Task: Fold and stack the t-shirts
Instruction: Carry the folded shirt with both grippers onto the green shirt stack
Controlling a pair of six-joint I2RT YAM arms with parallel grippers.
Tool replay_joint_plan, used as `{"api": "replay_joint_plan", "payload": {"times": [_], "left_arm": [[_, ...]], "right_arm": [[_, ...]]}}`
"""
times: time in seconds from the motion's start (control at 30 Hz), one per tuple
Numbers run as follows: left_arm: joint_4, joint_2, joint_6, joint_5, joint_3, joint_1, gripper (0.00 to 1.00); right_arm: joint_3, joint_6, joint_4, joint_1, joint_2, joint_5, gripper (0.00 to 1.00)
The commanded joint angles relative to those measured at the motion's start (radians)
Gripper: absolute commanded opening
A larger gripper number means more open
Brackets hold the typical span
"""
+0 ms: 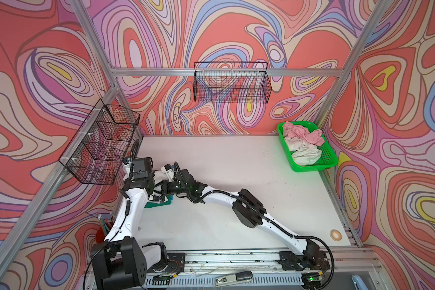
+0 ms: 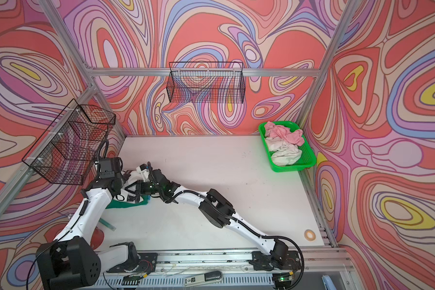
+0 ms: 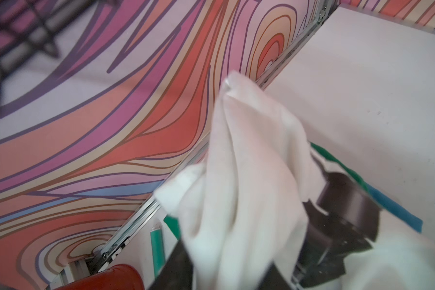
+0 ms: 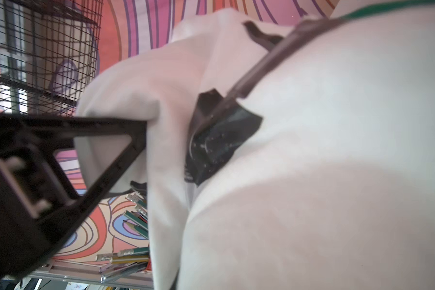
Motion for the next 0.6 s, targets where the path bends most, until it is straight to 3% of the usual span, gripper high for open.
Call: {"api": "replay_joint_plan", "payload": {"times": [0.0, 0.1, 0.33, 0.57], "left_arm": [[0.074, -0.046, -0.125, -0.089, 0.048, 0.019, 0.75], [0.036, -0.097, -0.184, -0.072, 0.032, 0.018, 0.86], [-0.005, -0.198, -0.239, -0.002, 0.004, 0.012, 0.90], [0.013, -0.192, -0.217, 0.061, 0.004, -0.007, 0.91]], "right_arm": [[-0.046, 0.023, 0.011, 0.009, 0.030, 0.001, 0.00], [-0.082, 0.012, -0.009, 0.008, 0.016, 0.018, 0.00], [-0.122, 0.035, 0.011, 0.009, 0.004, 0.037, 0.00], [-0.189, 0.028, 0.040, 0.005, -0.057, 0.102, 0.00]]}}
